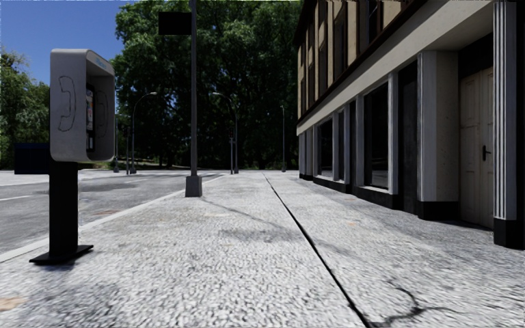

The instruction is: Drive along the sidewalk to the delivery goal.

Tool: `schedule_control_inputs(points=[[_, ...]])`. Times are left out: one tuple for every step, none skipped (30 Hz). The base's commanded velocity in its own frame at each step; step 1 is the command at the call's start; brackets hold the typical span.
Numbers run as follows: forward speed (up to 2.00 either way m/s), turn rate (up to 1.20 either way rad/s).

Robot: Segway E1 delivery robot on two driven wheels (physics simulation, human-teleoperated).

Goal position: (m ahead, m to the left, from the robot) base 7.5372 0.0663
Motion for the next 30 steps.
schedule_control_inputs(points=[[2.00, 0.00], [2.00, 0.00], [2.00, 0.00], [2.00, 0.00], [2.00, 0.00], [2.00, 0.00], [2.00, 0.00], [2.00, 0.00], [2.00, 0.00], [2.00, 0.00], [2.00, 0.00], [2.00, 0.00], [2.00, 0.00], [2.00, 0.00], [2.00, 0.00], [2.00, 0.00], [2.00, 0.00], [2.00, 0.00], [2.00, 0.00], [2.00, 0.00], [2.00, 0.00], [2.00, 0.00], [2.00, 0.00], [2.00, 0.00], [2.00, 0.00], [2.00, 0.00], [2.00, 0.00], [2.00, 0.00], [2.00, 0.00], [2.00, 0.00]])
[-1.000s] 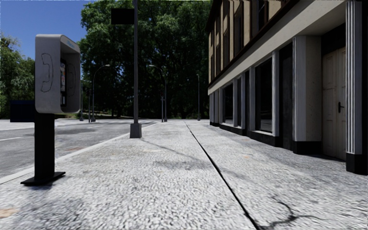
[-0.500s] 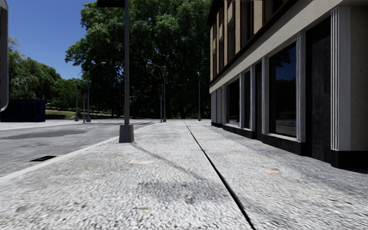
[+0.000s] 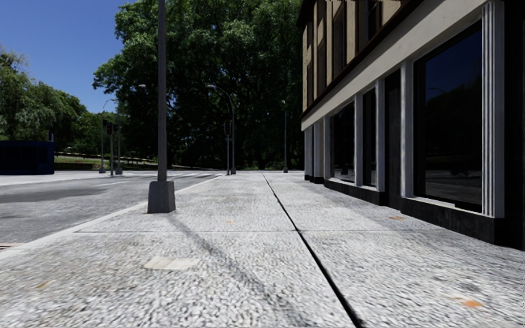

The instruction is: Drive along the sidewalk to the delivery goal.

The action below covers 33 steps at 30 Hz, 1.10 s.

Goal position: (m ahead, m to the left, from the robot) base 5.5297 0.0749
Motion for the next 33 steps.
schedule_control_inputs(points=[[2.00, 0.00], [2.00, 0.00], [2.00, 0.00], [2.00, 0.00], [2.00, 0.00], [2.00, 0.00], [2.00, 0.00], [2.00, 0.00], [2.00, 0.00], [2.00, 0.00], [2.00, 0.00], [2.00, 0.00], [2.00, 0.00], [2.00, 0.00], [2.00, 0.00], [2.00, 0.00], [2.00, 0.00], [2.00, 0.00], [2.00, 0.00], [2.00, 0.00], [2.00, 0.00], [2.00, 0.00], [2.00, 0.00], [2.00, 0.00], [2.00, 0.00], [2.00, 0.00], [2.00, 0.00], [2.00, 0.00], [2.00, 0.00], [2.00, 0.00], [2.00, 0.00], [2.00, 0.00], [2.00, 0.00]])
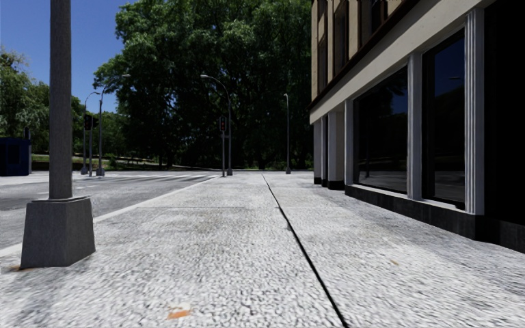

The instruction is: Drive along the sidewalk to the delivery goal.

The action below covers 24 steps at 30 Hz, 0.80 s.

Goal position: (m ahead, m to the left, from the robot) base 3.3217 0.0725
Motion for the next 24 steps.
schedule_control_inputs(points=[[2.00, 0.00], [2.00, 0.00], [2.00, 0.00], [2.00, 0.00], [2.00, 0.00], [2.00, 0.00], [2.00, 0.00], [2.00, 0.00], [2.00, 0.00], [2.00, 0.00], [2.00, 0.00], [2.00, 0.00], [2.00, 0.00], [2.00, 0.04], [2.00, 0.04], [2.00, 0.07], [2.00, 0.13], [2.00, 0.16], [2.00, 0.17], [2.00, 0.17], [2.00, 0.17], [2.00, 0.11], [2.00, 0.05], [2.00, 0.05]])
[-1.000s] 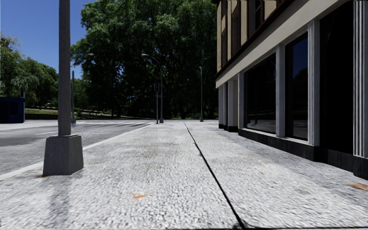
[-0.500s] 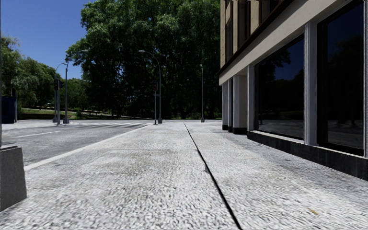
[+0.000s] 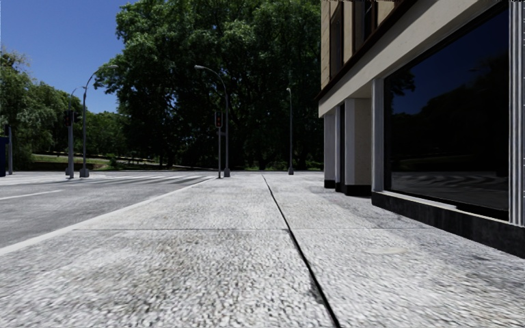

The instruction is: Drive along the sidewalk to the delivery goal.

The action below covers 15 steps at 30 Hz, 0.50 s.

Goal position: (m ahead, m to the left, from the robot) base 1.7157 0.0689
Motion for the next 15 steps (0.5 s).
schedule_control_inputs(points=[[2.00, 0.00], [2.00, 0.00], [2.00, 0.00], [2.00, 0.00], [2.00, 0.00], [2.00, 0.00], [2.00, 0.00], [2.00, 0.00], [2.00, 0.00], [2.00, 0.00], [1.87, 0.00], [1.63, 0.00], [1.63, 0.00], [1.44, 0.00], [1.23, 0.00]])
